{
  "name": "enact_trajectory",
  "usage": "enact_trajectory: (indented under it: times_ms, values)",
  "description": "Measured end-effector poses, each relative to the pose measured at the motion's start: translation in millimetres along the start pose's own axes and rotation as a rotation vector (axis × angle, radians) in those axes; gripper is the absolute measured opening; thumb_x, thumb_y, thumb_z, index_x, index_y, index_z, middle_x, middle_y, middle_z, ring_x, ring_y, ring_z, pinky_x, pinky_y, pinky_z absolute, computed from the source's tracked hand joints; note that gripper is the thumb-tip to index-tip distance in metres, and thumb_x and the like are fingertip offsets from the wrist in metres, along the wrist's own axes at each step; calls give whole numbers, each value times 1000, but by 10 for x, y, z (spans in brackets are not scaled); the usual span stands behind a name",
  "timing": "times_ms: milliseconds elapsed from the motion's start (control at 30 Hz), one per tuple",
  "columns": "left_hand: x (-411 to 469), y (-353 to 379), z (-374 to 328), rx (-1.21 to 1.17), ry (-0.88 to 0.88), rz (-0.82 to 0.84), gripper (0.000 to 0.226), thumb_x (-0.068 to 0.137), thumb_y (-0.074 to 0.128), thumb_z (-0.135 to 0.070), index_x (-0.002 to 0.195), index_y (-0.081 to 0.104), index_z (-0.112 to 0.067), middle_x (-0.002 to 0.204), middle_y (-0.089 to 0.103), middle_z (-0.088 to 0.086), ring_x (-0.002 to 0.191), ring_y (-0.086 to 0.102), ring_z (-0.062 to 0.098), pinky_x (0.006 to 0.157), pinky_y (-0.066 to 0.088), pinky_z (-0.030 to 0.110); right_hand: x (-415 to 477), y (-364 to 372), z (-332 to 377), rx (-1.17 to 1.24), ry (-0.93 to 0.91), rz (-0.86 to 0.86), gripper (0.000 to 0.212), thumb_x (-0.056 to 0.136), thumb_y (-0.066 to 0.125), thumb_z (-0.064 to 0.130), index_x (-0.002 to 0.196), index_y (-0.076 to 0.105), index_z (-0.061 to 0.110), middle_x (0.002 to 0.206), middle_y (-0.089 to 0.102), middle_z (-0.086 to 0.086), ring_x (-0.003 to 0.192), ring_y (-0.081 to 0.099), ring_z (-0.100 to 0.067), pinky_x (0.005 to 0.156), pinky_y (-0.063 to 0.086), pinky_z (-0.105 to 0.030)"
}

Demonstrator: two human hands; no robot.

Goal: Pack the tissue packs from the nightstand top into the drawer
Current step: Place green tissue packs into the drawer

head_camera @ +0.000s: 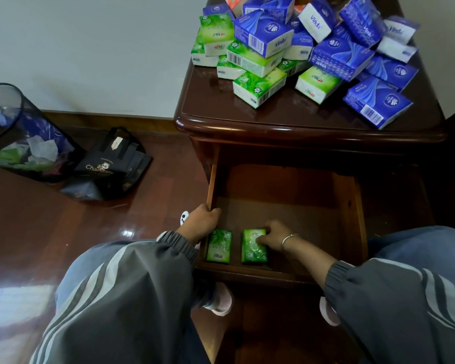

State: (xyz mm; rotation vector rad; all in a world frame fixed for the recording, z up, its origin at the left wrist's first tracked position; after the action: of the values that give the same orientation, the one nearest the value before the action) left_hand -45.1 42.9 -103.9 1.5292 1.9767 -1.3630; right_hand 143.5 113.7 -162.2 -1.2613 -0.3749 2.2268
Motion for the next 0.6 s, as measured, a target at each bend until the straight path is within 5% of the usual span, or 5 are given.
enact_trajectory:
  times_ms: [100, 267, 367, 467, 600]
  values:
    - [13, -1, -4, 2, 4, -6, 43, 97, 41, -37, 125, 49, -5, 110, 60, 12, 99, 60, 29, 95, 49, 43, -60, 176, 84, -12, -52, 61, 28, 81, 69, 21, 107, 68, 10, 106, 69, -10, 99, 64, -26, 85, 50, -31]
    - [9, 4, -8, -5, -3, 4, 44, 97, 39, -36, 128, 48, -6, 115, 60, 13, 102, 60, 30, 97, 48, 45, -104, 257, 129, 104, 8, 185, 34, 89, 60, 22, 119, 57, 6, 120, 63, -14, 103, 61, -25, 89, 50, -37]
    - [-7, -3, -25, 12, -7, -8, 46, 98, 39, -36, 130, 48, -5, 117, 59, 14, 106, 58, 31, 98, 47, 43, -200, 203, 146, 103, 58, 224, 52, 92, 55, 32, 137, 40, 10, 136, 51, -11, 120, 52, -24, 87, 47, -30]
    - [-49, -25, -72, 51, -17, -11, 47, 99, 37, -37, 130, 50, -3, 121, 59, 16, 111, 56, 33, 100, 44, 40, -320, -40, 266, -32, 18, 127, 68, 93, 51, 40, 148, 24, 10, 151, 34, -10, 136, 37, -25, 104, 33, -26]
    - [-165, -278, -343, 172, 96, -161, 43, 98, 38, -36, 109, 60, 0, 109, 62, 17, 103, 58, 33, 79, 41, 32, -816, -770, 726, -61, -182, -8, 50, 90, 57, 39, 133, 51, 15, 132, 57, -7, 120, 54, -20, 98, 41, -28]
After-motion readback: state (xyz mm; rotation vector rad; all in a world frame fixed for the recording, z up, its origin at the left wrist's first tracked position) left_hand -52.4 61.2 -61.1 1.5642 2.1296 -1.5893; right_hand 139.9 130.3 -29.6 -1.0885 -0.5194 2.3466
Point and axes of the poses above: each hand's wrist, its own x-axis towards the middle knuckle, its own y-axis out of the palm, z = x × y, the point moved 6 cm from there along x, towards the middle knuckle
